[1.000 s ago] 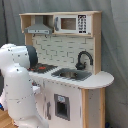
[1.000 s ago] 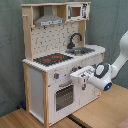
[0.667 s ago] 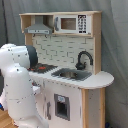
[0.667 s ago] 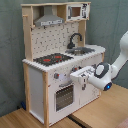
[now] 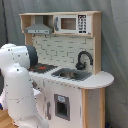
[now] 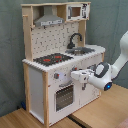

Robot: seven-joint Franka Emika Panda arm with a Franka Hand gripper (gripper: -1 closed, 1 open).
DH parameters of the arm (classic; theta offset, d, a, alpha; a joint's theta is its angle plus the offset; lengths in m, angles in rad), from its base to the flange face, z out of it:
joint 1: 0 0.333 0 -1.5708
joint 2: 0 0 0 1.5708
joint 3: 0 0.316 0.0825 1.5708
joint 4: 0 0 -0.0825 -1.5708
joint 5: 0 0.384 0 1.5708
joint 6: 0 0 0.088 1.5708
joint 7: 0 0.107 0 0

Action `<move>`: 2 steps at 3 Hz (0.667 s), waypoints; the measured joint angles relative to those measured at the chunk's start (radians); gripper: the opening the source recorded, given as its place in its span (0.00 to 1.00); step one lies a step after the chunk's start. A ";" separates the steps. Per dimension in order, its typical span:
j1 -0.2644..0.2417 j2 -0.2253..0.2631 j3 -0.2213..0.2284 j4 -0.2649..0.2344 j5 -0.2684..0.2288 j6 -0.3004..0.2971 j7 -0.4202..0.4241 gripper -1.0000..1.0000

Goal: Play with the kitchen

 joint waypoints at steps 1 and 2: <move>0.000 0.000 -0.001 0.000 0.000 0.020 0.098 1.00; 0.006 0.033 0.086 0.029 -0.001 0.043 0.100 1.00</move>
